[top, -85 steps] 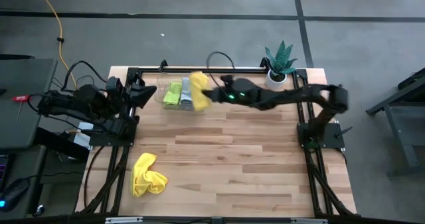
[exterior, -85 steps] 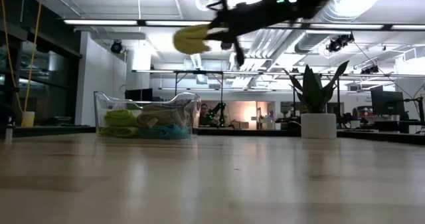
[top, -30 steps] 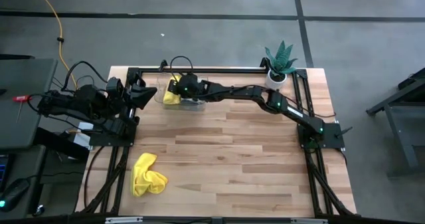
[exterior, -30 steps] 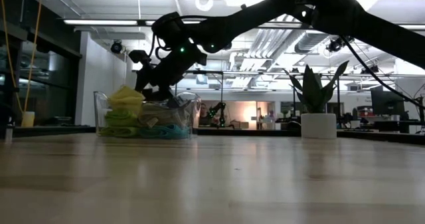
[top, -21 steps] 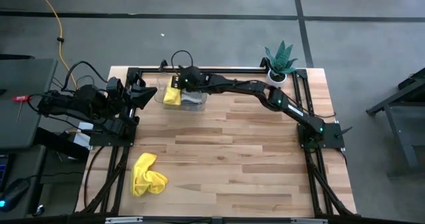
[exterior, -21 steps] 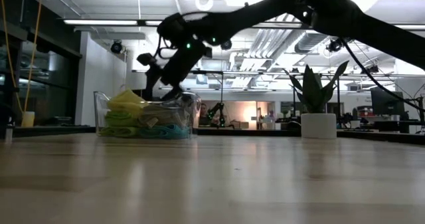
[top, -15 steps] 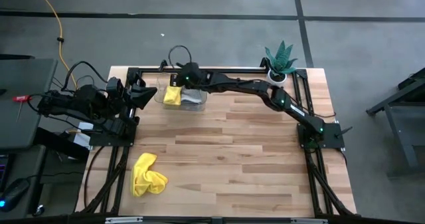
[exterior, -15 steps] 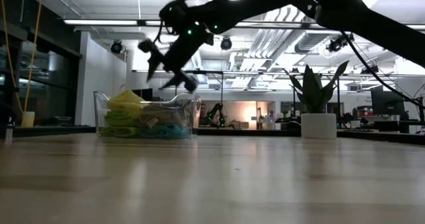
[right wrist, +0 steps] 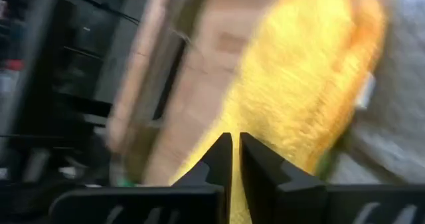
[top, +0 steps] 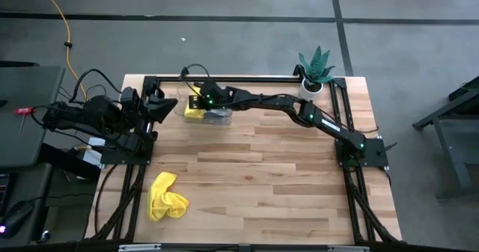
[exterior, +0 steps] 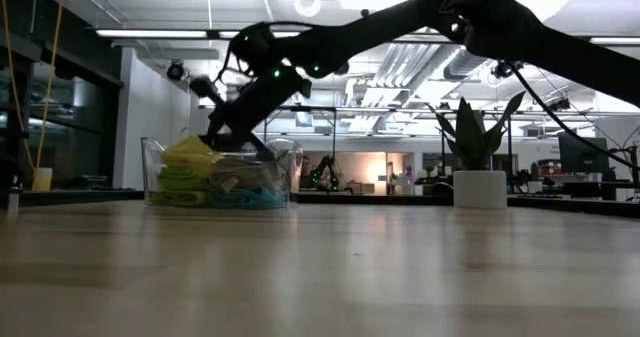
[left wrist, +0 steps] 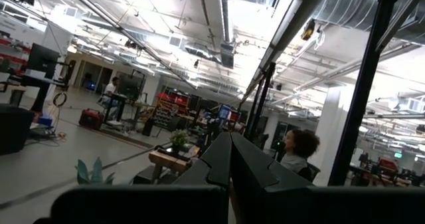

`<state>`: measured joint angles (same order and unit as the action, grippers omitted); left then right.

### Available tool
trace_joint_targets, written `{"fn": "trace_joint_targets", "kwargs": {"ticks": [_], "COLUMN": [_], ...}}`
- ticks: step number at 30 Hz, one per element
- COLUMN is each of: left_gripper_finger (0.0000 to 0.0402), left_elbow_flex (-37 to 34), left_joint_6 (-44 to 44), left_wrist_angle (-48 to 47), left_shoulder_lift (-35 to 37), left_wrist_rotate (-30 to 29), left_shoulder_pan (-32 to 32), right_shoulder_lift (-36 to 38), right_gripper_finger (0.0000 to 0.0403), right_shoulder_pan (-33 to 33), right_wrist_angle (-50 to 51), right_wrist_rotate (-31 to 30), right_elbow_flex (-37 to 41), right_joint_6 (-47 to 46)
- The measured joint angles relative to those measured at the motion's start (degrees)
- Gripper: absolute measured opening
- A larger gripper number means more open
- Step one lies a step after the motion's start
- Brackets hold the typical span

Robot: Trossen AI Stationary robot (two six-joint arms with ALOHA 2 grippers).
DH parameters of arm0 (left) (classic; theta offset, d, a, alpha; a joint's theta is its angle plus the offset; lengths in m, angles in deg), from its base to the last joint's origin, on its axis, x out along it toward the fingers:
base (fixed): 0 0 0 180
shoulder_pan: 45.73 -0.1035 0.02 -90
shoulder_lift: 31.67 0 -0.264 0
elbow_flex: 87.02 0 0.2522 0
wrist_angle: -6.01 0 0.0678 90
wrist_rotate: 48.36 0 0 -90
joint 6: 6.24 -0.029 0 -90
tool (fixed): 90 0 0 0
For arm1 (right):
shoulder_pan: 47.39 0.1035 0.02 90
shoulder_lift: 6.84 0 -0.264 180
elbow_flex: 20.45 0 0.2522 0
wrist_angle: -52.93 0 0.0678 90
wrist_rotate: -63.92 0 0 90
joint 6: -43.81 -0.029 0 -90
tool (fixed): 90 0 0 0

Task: Fold microfiber towels
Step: Put the top yellow towel into the transparent bin, then fold the yellow towel

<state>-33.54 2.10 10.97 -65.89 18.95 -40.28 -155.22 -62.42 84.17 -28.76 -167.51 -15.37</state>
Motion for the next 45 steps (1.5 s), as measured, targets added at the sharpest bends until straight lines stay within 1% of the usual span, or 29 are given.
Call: {"fn": "trace_joint_targets", "kwargs": {"ticks": [2,6,8,11,15,17,19,21,23,25,29,32,34,36,41,45], "left_gripper_finger": [0.0,0.0,0.0,0.0,0.0,0.0,0.0,0.0,0.0,0.0,0.0,0.0,0.0,0.0,0.0,0.0], "left_elbow_flex": [0.0,0.0,0.0,0.0,0.0,0.0,0.0,0.0,0.0,0.0,0.0,0.0,0.0,0.0,0.0,0.0], "left_joint_6": [0.0,0.0,0.5,0.5,0.6,0.6,0.7,0.6,0.6,0.5,0.5,0.5,0.7,1.5,4.1,5.0], "left_wrist_angle": [-0.2,-0.9,-1.0,-1.0,-1.0,-1.0,-1.0,-1.0,-1.0,-1.0,-1.3,-2.8,-4.5,-6.4,-10.5,-11.7], "left_shoulder_lift": [0.0,0.0,0.0,0.0,0.0,0.0,0.0,0.0,0.0,0.0,0.0,0.0,0.0,0.0,0.0,0.0], "left_wrist_rotate": [0.0,0.0,0.0,0.0,0.0,0.0,0.0,0.0,0.0,0.0,0.0,0.1,0.2,0.2,2.1,3.5], "left_shoulder_pan": [0.0,0.0,0.0,0.0,0.0,0.0,0.0,0.0,0.0,0.0,0.0,0.0,0.0,0.0,0.0,0.0], "right_shoulder_lift": [-0.5,-1.1,-1.3,-1.3,-0.7,0.4,2.1,4.7,7.8,11.6,18.4,21.4,22.5,23.1,23.5,23.5], "right_gripper_finger": [0.0021,0.0003,0.0008,0.0013,0.0011,0.0008,0.0005,0.0002,0.0001,0.0,0.0,0.0,0.0,0.0,0.0,0.0], "right_shoulder_pan": [0.0,0.0,0.0,-0.1,-0.7,-1.1,-1.6,-2.1,-2.4,-2.1,0.4,2.9,4.8,7.1,11.4,12.7], "right_wrist_angle": [2.0,5.2,5.9,0.9,-8.0,-9.8,-10.4,-9.7,-6.6,0.9,19.7,32.0,37.4,40.6,42.9,45.5], "right_wrist_rotate": [-0.3,-0.1,-1.0,-1.8,0.4,1.4,2.5,5.5,8.9,10.0,5.3,3.0,2.3,1.9,1.6,1.3], "right_elbow_flex": [0.1,0.1,0.1,0.1,0.1,0.1,0.1,0.1,0.1,0.1,0.1,0.1,0.1,0.1,0.1,0.1], "right_joint_6": [-0.3,-0.8,-1.7,-0.9,-0.6,0.2,3.9,10.2,18.1,26.6,41.9,49.5,52.2,54.0,56.4,57.2]}}
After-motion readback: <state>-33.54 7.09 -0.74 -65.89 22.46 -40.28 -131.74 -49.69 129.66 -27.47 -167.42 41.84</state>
